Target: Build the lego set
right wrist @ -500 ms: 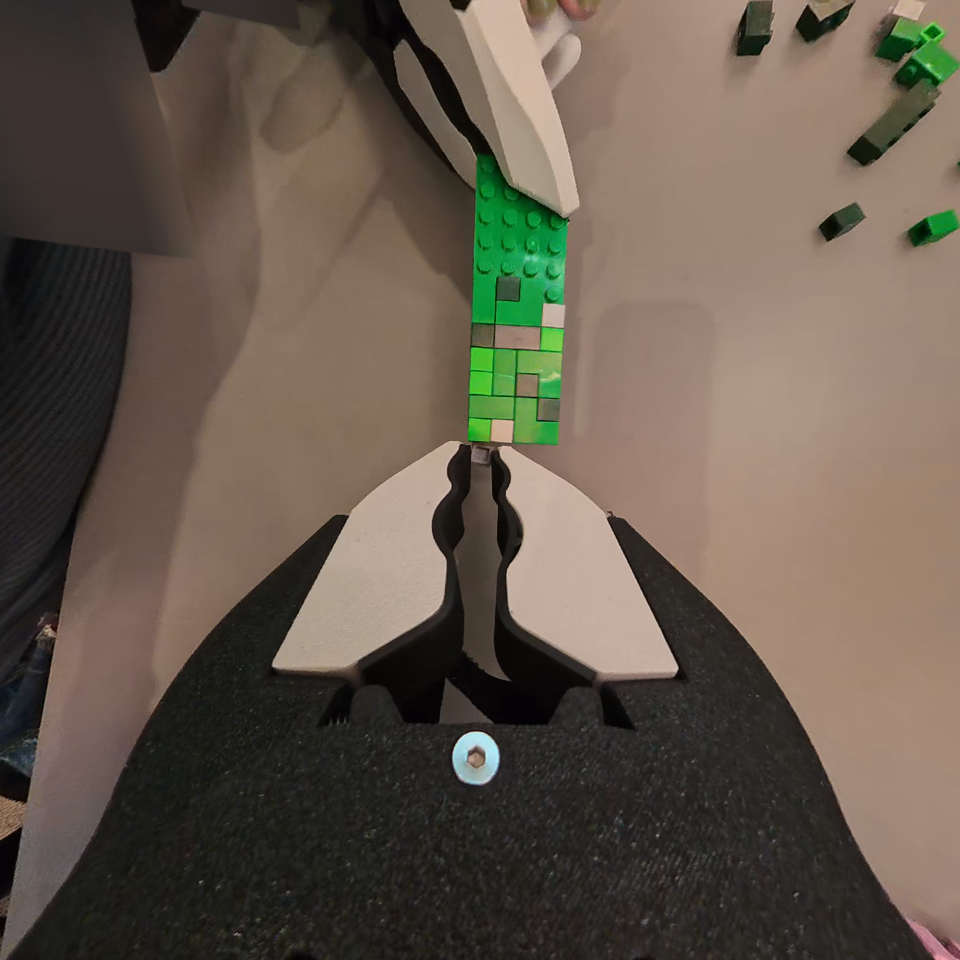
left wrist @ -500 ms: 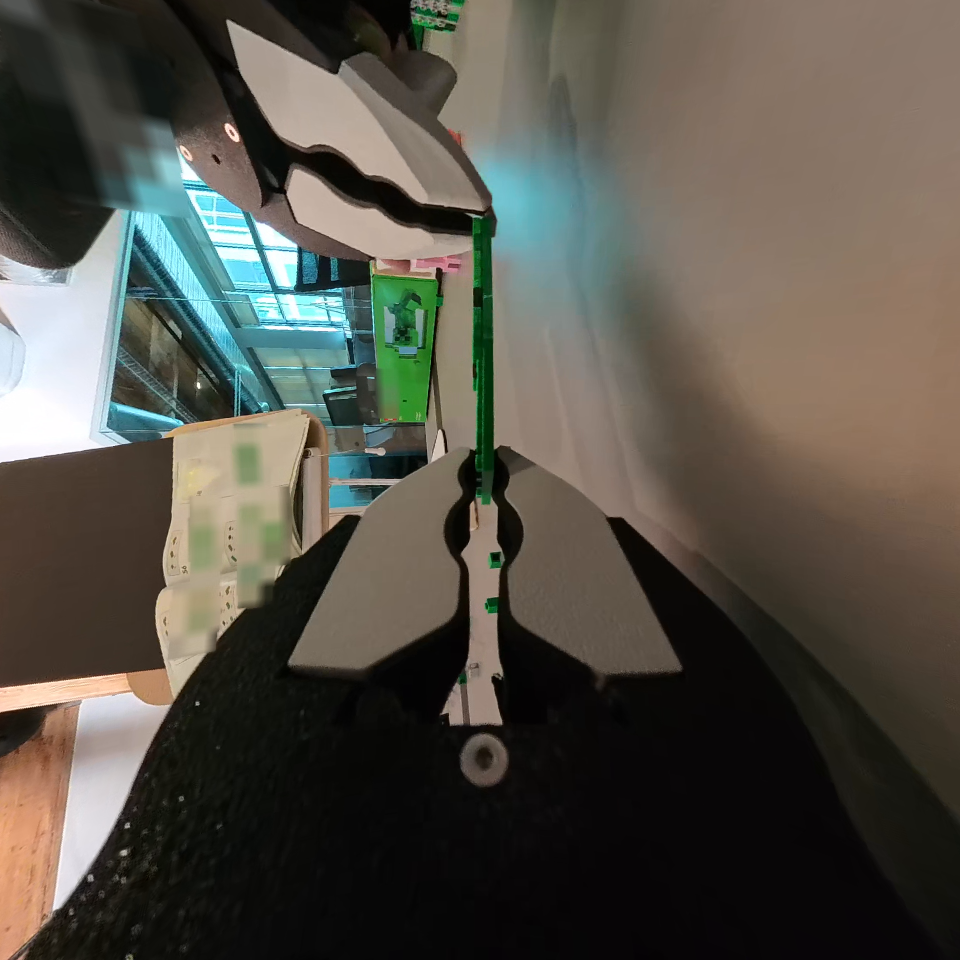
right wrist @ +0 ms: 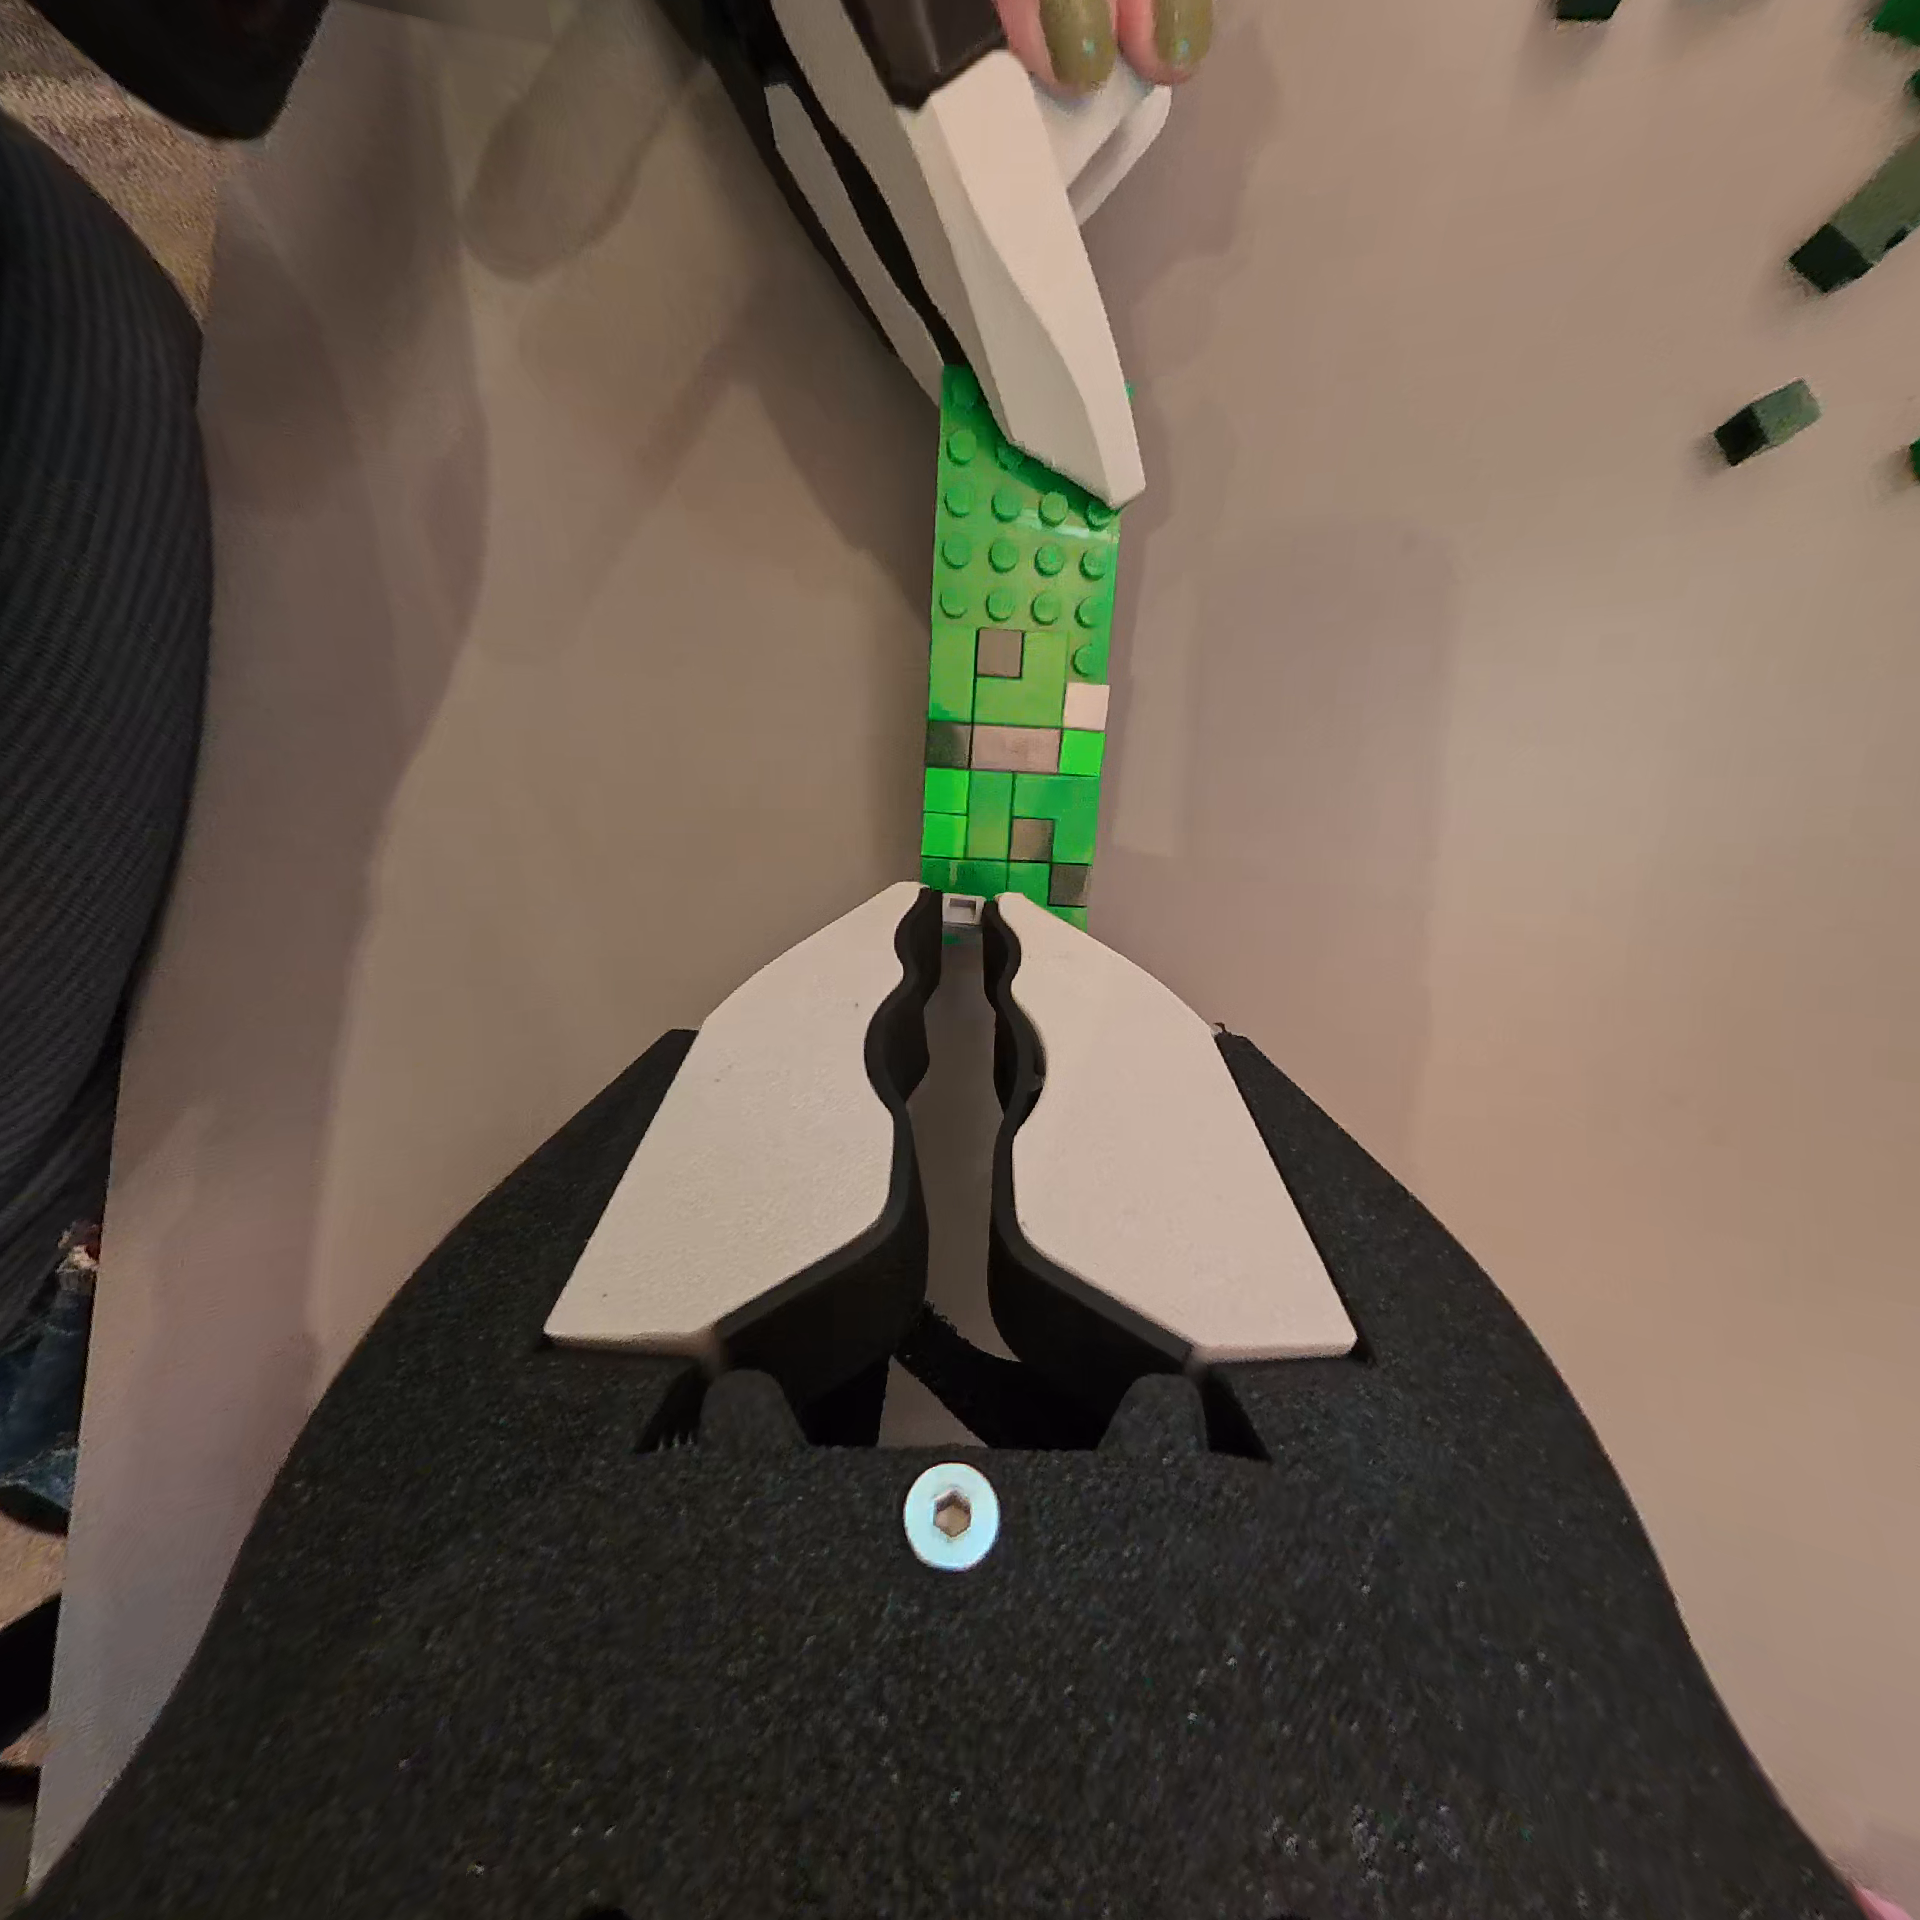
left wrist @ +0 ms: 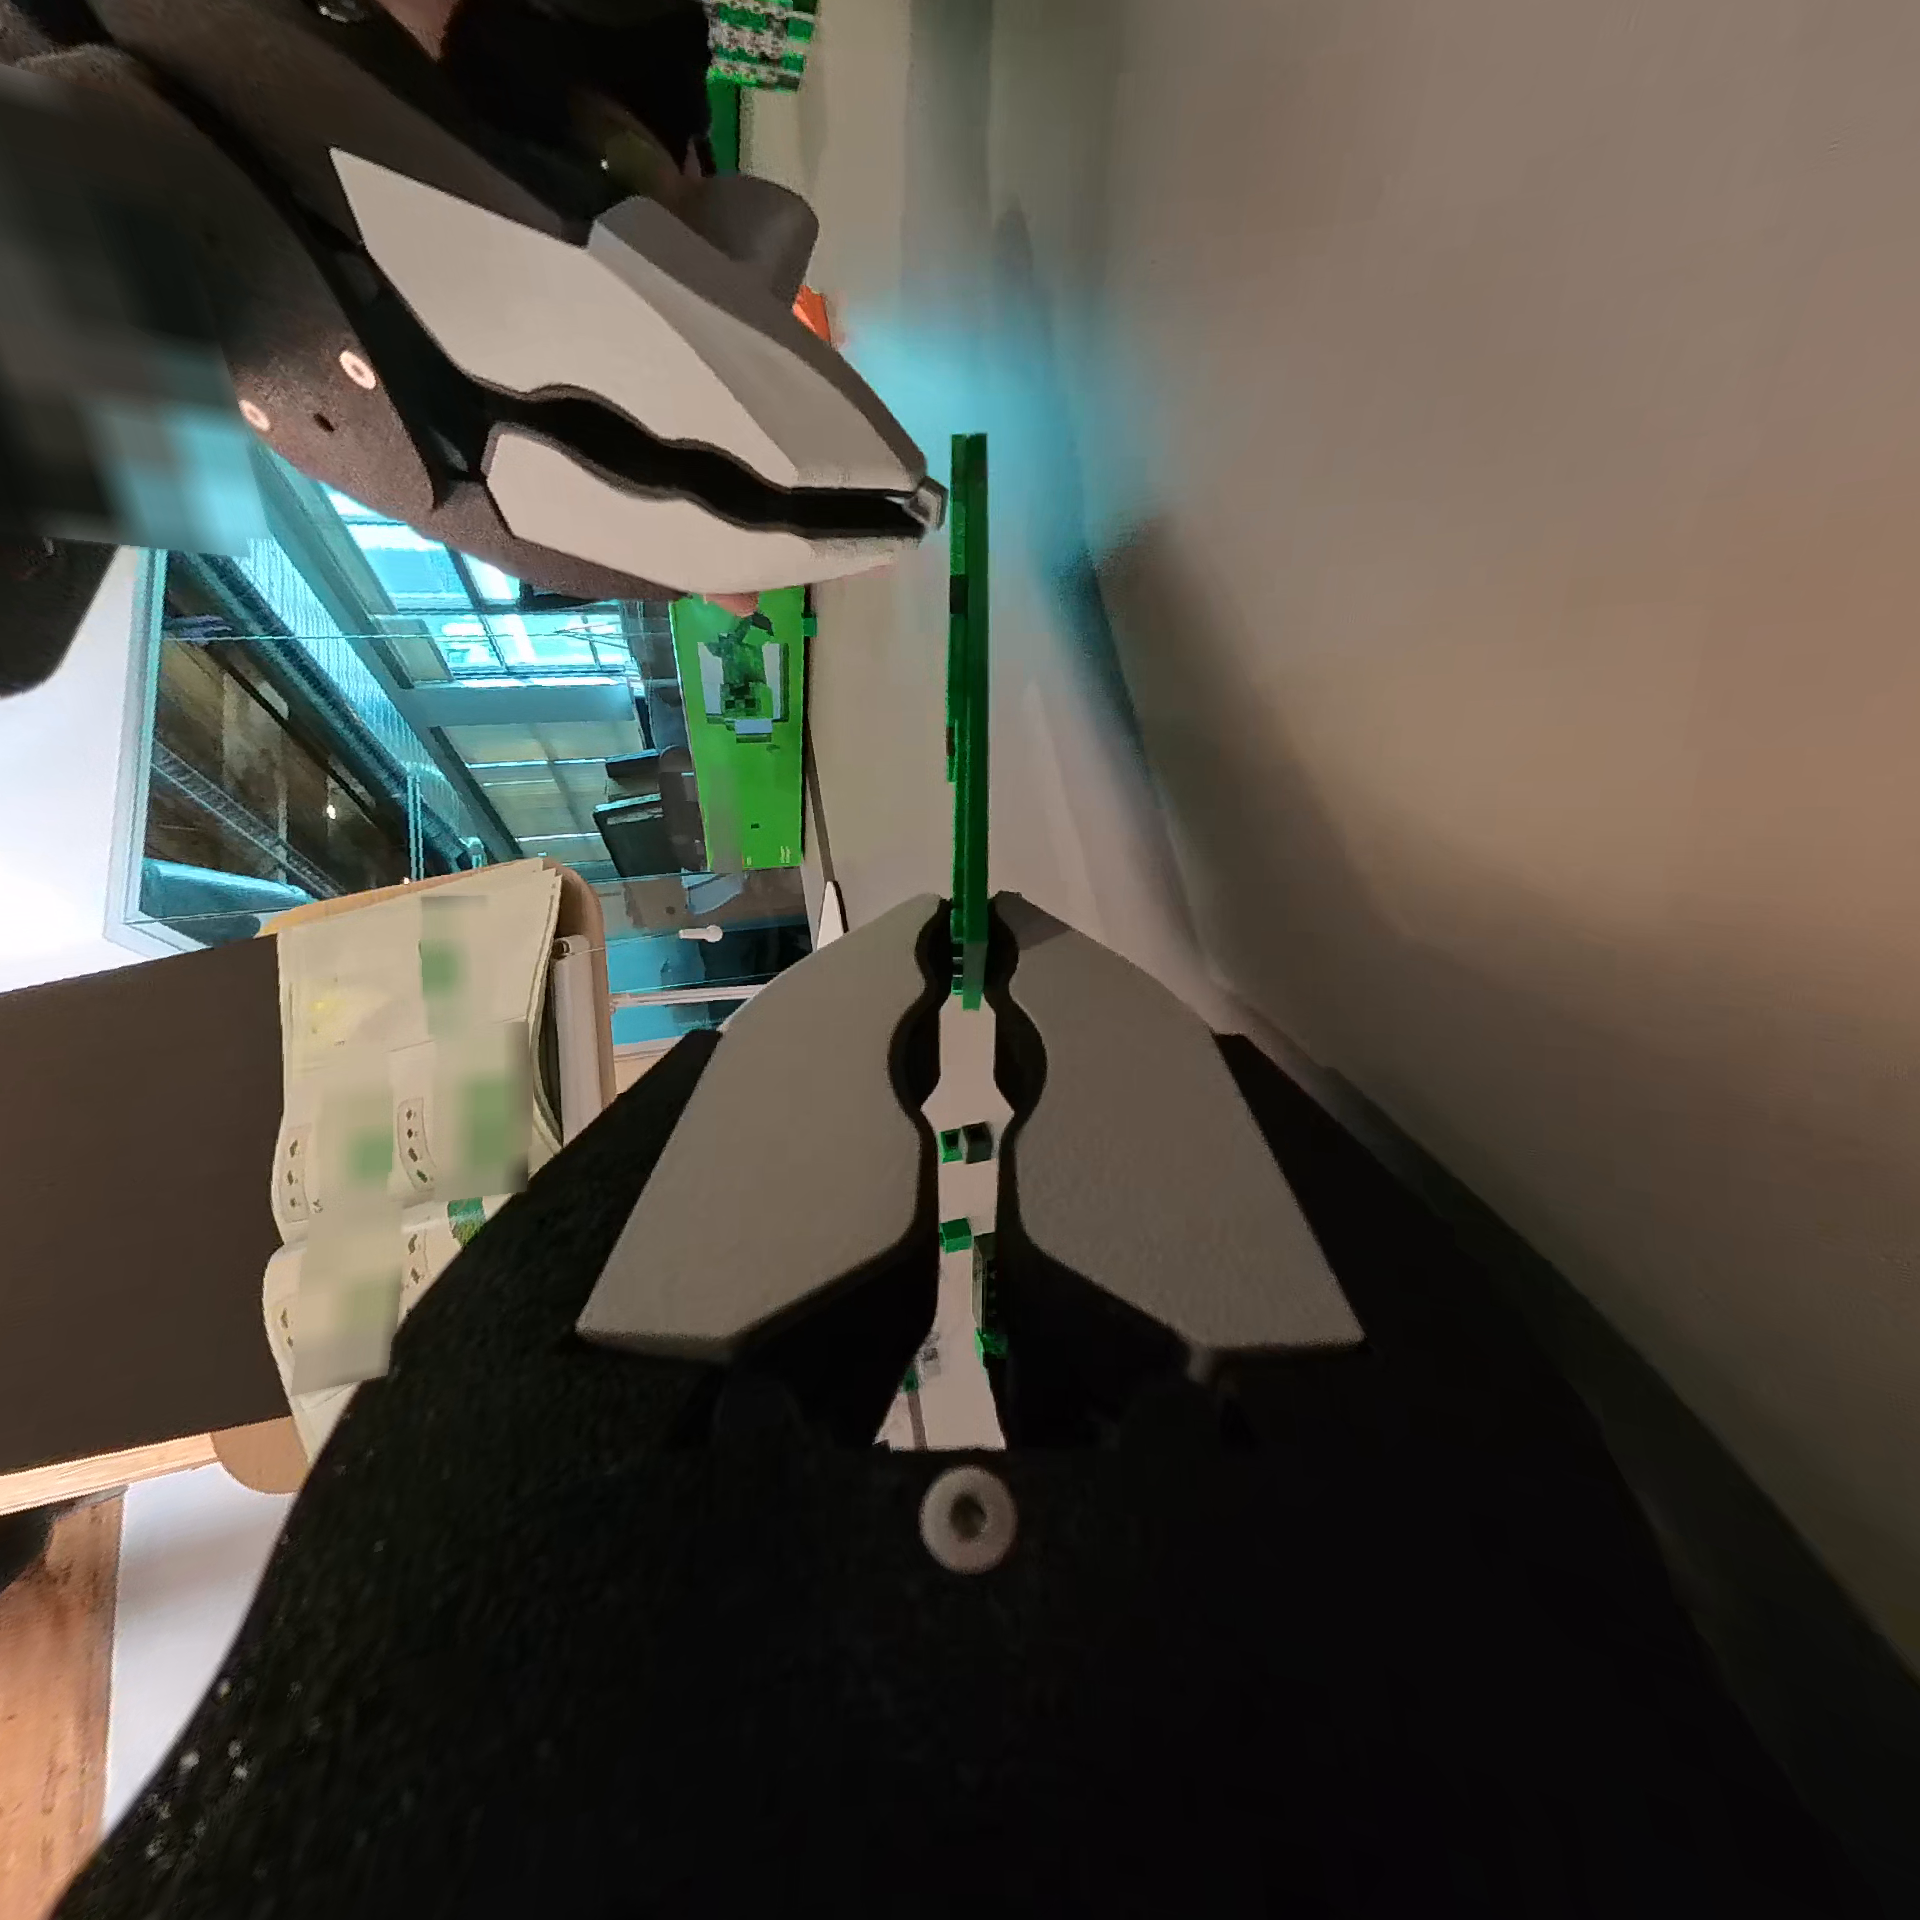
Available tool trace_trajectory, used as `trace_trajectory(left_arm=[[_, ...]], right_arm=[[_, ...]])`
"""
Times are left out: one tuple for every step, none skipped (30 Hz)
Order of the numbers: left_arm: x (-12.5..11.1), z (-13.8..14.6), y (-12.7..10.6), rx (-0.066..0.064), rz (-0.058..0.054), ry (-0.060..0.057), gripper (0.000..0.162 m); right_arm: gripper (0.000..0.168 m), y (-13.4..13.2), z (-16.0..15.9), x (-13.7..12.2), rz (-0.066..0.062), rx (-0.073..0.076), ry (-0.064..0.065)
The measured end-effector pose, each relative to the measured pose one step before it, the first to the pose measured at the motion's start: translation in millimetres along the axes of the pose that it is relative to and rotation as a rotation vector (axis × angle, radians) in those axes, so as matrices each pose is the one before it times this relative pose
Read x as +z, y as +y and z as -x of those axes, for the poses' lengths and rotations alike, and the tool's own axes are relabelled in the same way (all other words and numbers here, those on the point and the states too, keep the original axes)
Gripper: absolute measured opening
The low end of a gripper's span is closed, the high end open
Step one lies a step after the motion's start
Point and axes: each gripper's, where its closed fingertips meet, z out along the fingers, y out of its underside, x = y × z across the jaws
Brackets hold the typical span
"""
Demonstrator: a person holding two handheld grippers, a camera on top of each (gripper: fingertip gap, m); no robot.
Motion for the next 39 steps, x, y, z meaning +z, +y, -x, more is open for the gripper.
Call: trace_trajectory(left_arm=[[-0.08, -0.84, 1.37, 0.0076, 0.0069, 0.0037, 0.004], [-0.15, -0.69, 2.05, 0.0022, 0.0075, 0.0054, 0.004], [-0.34, -0.16, 2.36, 0.0010, 0.0083, 0.0019, 0.004], [-0.52, 0.90, 1.78, 0.0011, 0.0061, -0.0047, 0.004], [-0.53, 1.07, 1.58, -0.0020, 0.0047, -0.0048, 0.004], [-0.34, 1.66, 1.15, -0.0050, 0.0046, -0.0082, 0.004], [-0.32, 1.78, 1.05, -0.0041, 0.0050, -0.0094, 0.004], [-0.20, 1.18, 0.42, -0.0034, 0.0023, -0.0062, 0.004], [-0.11, 0.09, -0.40, -0.0023, -0.0025, -0.0002, 0.004], [0.05, -0.18, -0.99, 0.0015, -0.0028, 0.0001, 0.004], [0.19, 0.04, -0.58, 0.0037, 0.0009, -0.0012, 0.004], [0.16, 0.04, -0.45, 0.0018, 0.0008, -0.0015, 0.004], [0.04, 0.32, -0.32, -0.0029, -0.0007, -0.0018, 0.004], [-0.13, 1.00, -0.18, -0.0067, -0.0006, -0.0046, 0.004], [-0.08, 0.89, 0.25, -0.0092, 0.0002, -0.0016, 0.004], [-0.03, 0.02, 0.07, -0.0065, -0.0002, 0.0018, 0.004], [0.15, -0.83, -0.05, 0.0016, 0.0000, 0.0051, 0.004], [0.44, -1.38, -0.27, 0.0078, 0.0012, 0.0062, 0.004], [0.27, -1.48, -0.53, 0.0088, 0.0003, 0.0062, 0.004], [0.34, -0.84, -0.50, 0.0056, -0.0003, 0.0029, 0.004], [0.02, -0.23, -0.65, 0.0017, -0.0018, 0.0016, 0.004], [-0.07, 0.29, -0.50, -0.0010, -0.0011, -0.0009, 0.004], [-0.03, 0.27, -0.20, -0.0002, -0.0004, -0.0008, 0.004], [0.19, -0.17, -0.13, 0.0002, 0.0006, 0.0011, 0.004], [0.36, -0.60, 0.15, 0.0008, 0.0022, 0.0030, 0.004], [0.32, -0.60, 0.04, 0.0016, 0.0018, 0.0033, 0.004], [0.15, -0.63, -0.77, 0.0017, -0.0027, 0.0031, 0.004], [0.26, -0.18, -1.12, 0.0007, -0.0026, 0.0018, 0.004], [0.41, -0.45, -0.59, 0.0014, 0.0003, 0.0027, 0.004], [0.23, -1.01, 0.20, 0.0056, 0.0030, 0.0054, 0.004], [0.09, -0.94, 1.38, 0.0084, 0.0066, 0.0036, 0.004], [-0.37, -0.44, 2.39, 0.0068, 0.0086, 0.0014, 0.004], [-0.50, 0.49, 3.54, 0.0006, 0.0121, -0.0008, 0.004], [-0.56, 1.00, 3.93, -0.0054, 0.0113, -0.0028, 0.004], [-0.46, 0.61, 3.08, -0.0116, 0.0054, 0.0001, 0.004], [-0.43, 0.30, 1.78, -0.0095, 0.0013, 0.0007, 0.004], [-0.25, 0.76, 1.25, -0.0002, 0.0032, -0.0043, 0.004], [-0.18, 0.46, 0.64, 0.0041, 0.0038, -0.0034, 0.004], [-0.01, -0.21, 0.15, 0.0025, 0.0005, 0.0006, 0.004]], right_arm=[[0.007, 0.67, -0.22, 0.45, 0.0126, -0.0065, -0.0014], [0.007, 0.60, -0.57, -0.46, 0.0087, -0.0024, 0.0001], [0.007, 1.03, -0.24, -1.01, 0.0073, 0.0013, -0.0021], [0.007, 1.51, -0.54, -1.21, 0.0091, 0.0049, 0.0001], [0.007, 1.98, -0.39, -0.83, 0.0111, 0.0030, 0.0012], [0.007, 2.11, -0.18, -0.39, 0.0122, 0.0021, 0.0015], [0.007, 1.68, 0.00, -0.11, 0.0098, 0.0004, 0.0013], [0.007, 0.11, 0.13, 0.11, 0.0001, -0.0011, 0.0015], [0.007, -1.10, 0.66, 0.16, -0.0076, 0.0016, -0.0030], [0.007, -1.35, 0.67, 0.25, -0.0083, 0.0037, -0.0045], [0.007, -0.83, 0.35, 0.32, -0.0047, 0.0022, -0.0024], [0.007, -0.20, -0.02, 0.47, -0.0007, -0.0001, 0.0001], [0.007, 0.05, 0.01, 0.67, 0.0015, 0.0007, -0.0002], [0.007, 0.32, 0.26, 0.84, 0.0024, 0.0025, -0.0021], [0.007, 0.08, 0.34, 0.87, 0.0003, 0.0019, -0.0021], [0.007, 0.06, -0.02, 0.76, -0.0002, 0.0021, 0.0002], [0.007, 0.05, -0.06, 0.51, -0.0003, 0.0039, 0.0004], [0.007, -0.11, -0.52, 0.31, -0.0017, 0.0061, 0.0024], [0.007, 0.00, -0.47, 0.10, -0.0012, 0.0068, 0.0012], [0.007, 0.26, -0.64, -0.06, 0.0002, 0.0070, 0.0019], [0.007, -0.40, -0.21, -0.10, -0.0039, 0.0047, 0.0001], [0.007, 0.13, -0.58, -0.02, 0.0005, 0.0040, 0.0035], [0.007, 0.12, -0.72, 0.13, 0.0021, 0.0030, 0.0052], [0.007, 0.07, -0.22, 0.20, 0.0019, 0.0016, 0.0028], [0.007, -0.37, -0.89, 0.43, -0.0002, 0.0020, 0.0073], [0.000, -0.69, -1.18, 0.45, -0.0031, 0.0048, 0.0089], [0.000, -2.37, -0.70, 0.34, -0.0132, 0.0048, 0.0062], [0.000, -1.68, 0.33, 0.54, -0.0072, 0.0058, -0.0027], [0.000, -0.55, 0.05, 0.79, 0.0008, 0.0024, -0.0002], [0.000, 1.58, -1.13, 0.84, 0.0128, -0.0055, 0.0098], [0.000, 3.32, -2.51, -0.08, 0.0216, -0.0108, 0.0188], [0.000, 4.30, -2.97, -1.52, 0.0216, -0.0057, 0.0202], [0.000, 3.22, -2.68, -2.99, 0.0086, 0.0072, 0.0127], [0.000, 2.72, -1.12, -3.84, -0.0031, 0.0214, 0.0003], [0.000, 2.68, -0.30, -4.06, -0.0102, 0.0282, -0.0022], [0.001, 2.60, 0.36, -3.57, -0.0160, 0.0219, 0.0038], [0.001, 3.63, 1.71, -2.62, -0.0130, 0.0192, 0.0086], [0.003, 4.92, 2.72, -1.26, -0.0034, 0.0205, 0.0131], [0.007, 5.12, 2.01, -0.34, -0.0036, 0.0189, 0.0276]])
